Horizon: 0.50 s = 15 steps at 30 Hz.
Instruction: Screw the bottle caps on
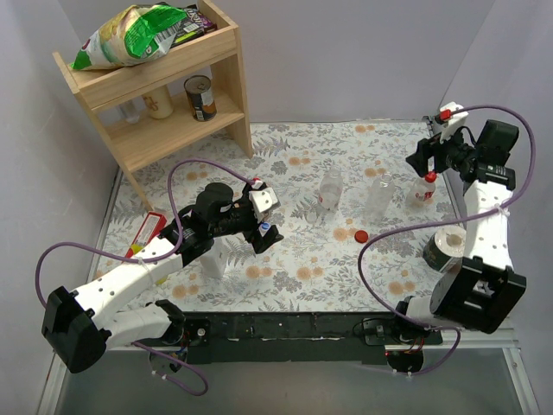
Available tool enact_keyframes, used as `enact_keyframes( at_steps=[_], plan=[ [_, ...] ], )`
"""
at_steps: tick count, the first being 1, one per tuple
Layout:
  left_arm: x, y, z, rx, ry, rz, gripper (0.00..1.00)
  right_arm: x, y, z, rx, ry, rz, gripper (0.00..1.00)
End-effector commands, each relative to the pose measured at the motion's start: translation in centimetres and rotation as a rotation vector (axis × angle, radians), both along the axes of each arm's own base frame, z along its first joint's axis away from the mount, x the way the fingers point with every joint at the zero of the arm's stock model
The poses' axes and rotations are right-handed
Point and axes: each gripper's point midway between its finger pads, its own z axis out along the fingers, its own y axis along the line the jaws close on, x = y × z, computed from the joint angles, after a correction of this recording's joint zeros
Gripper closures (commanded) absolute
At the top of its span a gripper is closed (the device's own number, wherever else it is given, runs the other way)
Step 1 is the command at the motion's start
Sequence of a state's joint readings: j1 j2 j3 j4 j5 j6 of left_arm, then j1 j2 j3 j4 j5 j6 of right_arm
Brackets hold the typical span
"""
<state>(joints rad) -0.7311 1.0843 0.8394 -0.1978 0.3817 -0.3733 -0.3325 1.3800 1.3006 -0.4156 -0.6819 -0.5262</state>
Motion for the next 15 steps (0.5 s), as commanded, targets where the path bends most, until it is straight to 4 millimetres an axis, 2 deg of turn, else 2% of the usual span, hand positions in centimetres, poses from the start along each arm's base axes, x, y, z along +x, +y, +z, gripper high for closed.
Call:
enact_keyframes(
  at_steps=[1, 5, 11, 15],
  plan=[
    [0.1, -0.3, 1.0, -0.024, -0.031, -0.017, 0.02, -3.6, 6.8, 2.2, 0.104, -0.068, 0.279, 0.16],
    [0.2, -0.4, 1.1, -0.026, -0.028, -0.021, 0.02, -4.3, 8.6, -0.3, 0.057, 0.004, 0.308, 0.16],
    [0.2, -0.3, 1.4, -0.029, -0.038, -0.018, 0.02, -3.0, 8.1, -2.4, 0.021, 0.056, 0.223, 0.18],
    [0.2, 0.0, 1.2, -0.024, -0.037, -0.011, 0.02, -3.3, 8.2, -3.9, 0.029, 0.115, 0.222, 0.26]
  ],
)
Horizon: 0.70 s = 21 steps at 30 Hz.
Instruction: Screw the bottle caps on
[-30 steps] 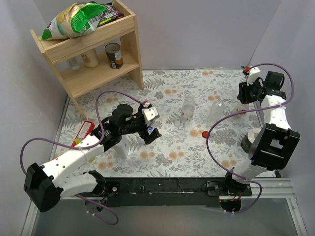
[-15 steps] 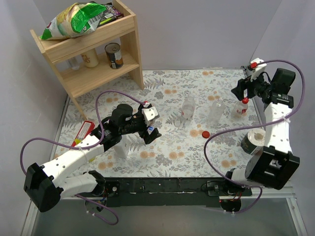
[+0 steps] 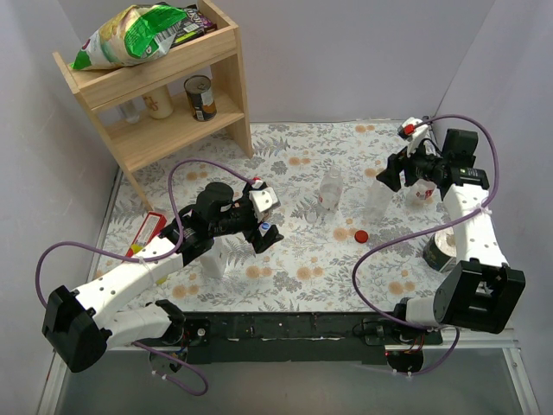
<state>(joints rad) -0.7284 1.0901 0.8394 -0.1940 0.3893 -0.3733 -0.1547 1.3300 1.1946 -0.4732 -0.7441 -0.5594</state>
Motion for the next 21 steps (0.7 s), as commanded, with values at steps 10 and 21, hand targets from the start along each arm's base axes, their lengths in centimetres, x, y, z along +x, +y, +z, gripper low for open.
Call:
enact_keyframes(
  at_steps=[10, 21],
  plan=[
    [0.2, 0.0, 1.4, -0.025, -0.040, -0.008, 0.02, -0.2, 0.6, -2.7, -0.047, 0.033, -0.003, 0.50],
    [-1.2, -4.0, 5.3, -0.148, -0.016, -0.163, 0.02, -6.8, 2.0, 3.6, -0.066, 0.055, 0.107, 0.88]
  ],
)
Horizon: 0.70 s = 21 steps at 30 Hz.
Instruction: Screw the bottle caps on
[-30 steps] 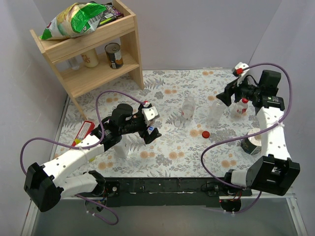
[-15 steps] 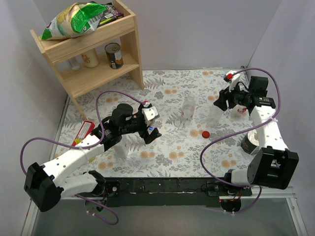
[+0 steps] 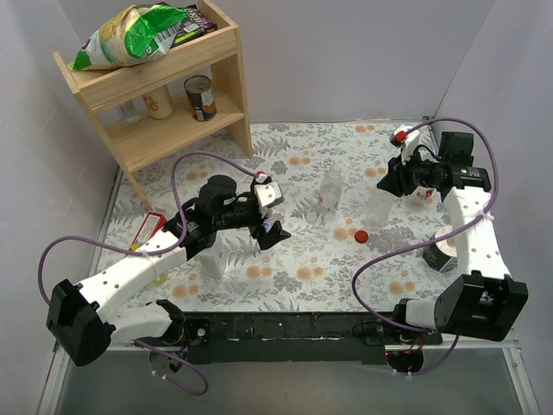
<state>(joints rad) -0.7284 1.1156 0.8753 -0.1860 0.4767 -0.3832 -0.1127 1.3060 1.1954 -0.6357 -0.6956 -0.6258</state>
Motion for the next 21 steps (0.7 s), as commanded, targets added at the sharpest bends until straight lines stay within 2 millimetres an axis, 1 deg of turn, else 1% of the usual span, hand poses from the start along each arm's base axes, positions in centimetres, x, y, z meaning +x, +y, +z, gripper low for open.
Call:
enact_keyframes(
  at_steps=[1, 2, 3, 4, 5, 6, 7, 8, 9, 10, 11, 12, 13, 14, 15, 16, 17, 18, 19, 21],
  plan=[
    [-0.3, -3.2, 4.8, -0.131, -0.046, -0.088, 0.02, -4.8, 1.2, 5.9, -0.007, -0.047, 0.085, 0.89],
    [-0.3, -3.7, 4.9, -0.141, -0.042, -0.097, 0.02, -6.1, 1.9, 7.6, 0.013, -0.077, 0.115, 0.90],
    [-0.6, -4.5, 4.6, -0.142, -0.029, -0.126, 0.02, -7.0, 2.3, 8.1, 0.028, -0.078, 0.140, 0.91],
    [-0.6, -5.1, 4.7, -0.153, -0.033, -0.142, 0.02, -8.5, 2.8, 8.4, 0.044, -0.057, 0.176, 0.91],
    [-0.7, -5.6, 5.0, -0.161, -0.034, -0.155, 0.02, -9.6, 3.7, 9.7, 0.088, -0.077, 0.215, 0.92],
    [-1.3, -6.3, 4.7, -0.162, -0.006, -0.180, 0.02, -10.2, 4.2, 10.2, 0.116, -0.073, 0.229, 0.93],
    [-0.9, -7.3, 4.9, -0.185, -0.016, -0.190, 0.02, -10.8, 4.6, 10.6, 0.148, -0.064, 0.239, 0.93],
    [-1.1, -7.8, 4.9, -0.195, -0.011, -0.203, 0.02, -11.7, 5.4, 11.6, 0.205, -0.062, 0.264, 0.94],
    [-1.5, -8.4, 4.9, -0.202, -0.002, -0.223, 0.02, -12.0, 5.8, 12.1, 0.234, -0.058, 0.273, 0.94],
    [-1.4, -9.1, 4.6, -0.205, -0.001, -0.237, 0.02, -12.4, 6.0, 12.6, 0.259, -0.056, 0.275, 0.94],
    [-1.6, -9.5, 4.3, -0.202, 0.004, -0.247, 0.02, -12.9, 6.7, 13.8, 0.317, -0.064, 0.289, 0.94],
    [-2.0, -10.1, 4.6, -0.208, -0.003, -0.267, 0.02, -13.3, 7.0, 14.3, 0.343, -0.067, 0.300, 0.94],
    [-2.0, -10.4, 4.6, -0.208, -0.010, -0.265, 0.02, -13.7, 7.3, 14.7, 0.370, -0.063, 0.305, 0.94],
    [-2.1, -11.0, 4.2, -0.199, -0.005, -0.268, 0.02, -14.2, 7.7, 15.9, 0.407, -0.080, 0.320, 0.95],
    [-2.6, -11.5, 4.5, -0.203, -0.007, -0.280, 0.02, -14.4, 7.8, 16.1, 0.428, -0.070, 0.324, 0.96],
    [-2.7, -11.8, 4.3, -0.200, -0.002, -0.284, 0.02, -14.8, 8.0, 16.2, 0.443, -0.071, 0.331, 0.96],
    [-2.9, -12.1, 4.0, -0.196, 0.006, -0.291, 0.02, -14.8, 8.2, 16.8, 0.453, -0.104, 0.354, 0.96],
    [-3.3, -12.6, 3.9, -0.194, 0.014, -0.302, 0.02, -15.0, 8.3, 16.9, 0.482, -0.072, 0.338, 0.97],
    [-3.5, -12.8, 4.2, -0.199, 0.016, -0.305, 0.02, -15.2, 8.4, 16.7, 0.488, -0.074, 0.336, 0.97],
    [-3.7, -13.4, 3.7, -0.191, 0.030, -0.313, 0.02, -15.2, 8.5, 17.0, 0.499, -0.090, 0.335, 0.97]
  ],
)
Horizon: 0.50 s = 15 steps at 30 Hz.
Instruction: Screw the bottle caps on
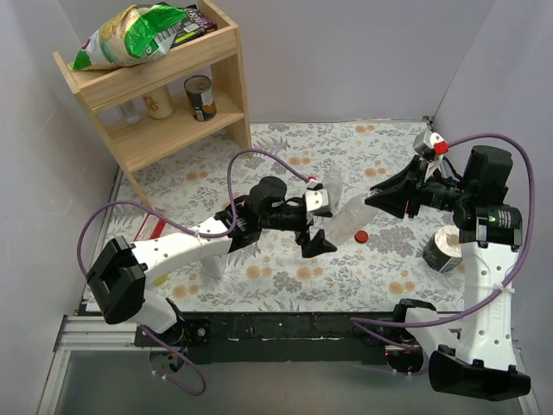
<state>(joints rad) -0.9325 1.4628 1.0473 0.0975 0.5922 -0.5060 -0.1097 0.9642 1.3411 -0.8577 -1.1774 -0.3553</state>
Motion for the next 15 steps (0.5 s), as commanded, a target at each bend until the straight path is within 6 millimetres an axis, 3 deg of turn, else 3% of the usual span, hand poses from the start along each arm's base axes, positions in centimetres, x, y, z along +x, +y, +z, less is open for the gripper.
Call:
enact_keyframes(
  at_steps=[1, 8, 15],
  plan=[
    [-0.6, -1.7, 3.1, -0.071, -0.031, -0.032, 0.02, -1.2, 1.0, 1.8, 0.095, -0.003, 0.051, 0.97],
    [-1.5, -2.7, 2.5, -0.061, -0.010, -0.074, 0.04, -1.6, 1.2, 2.1, 0.109, -0.018, 0.063, 0.98],
    [-1.9, -2.7, 2.7, -0.056, -0.004, -0.102, 0.26, -2.0, 1.2, 1.7, 0.105, -0.010, 0.054, 0.98]
  ],
)
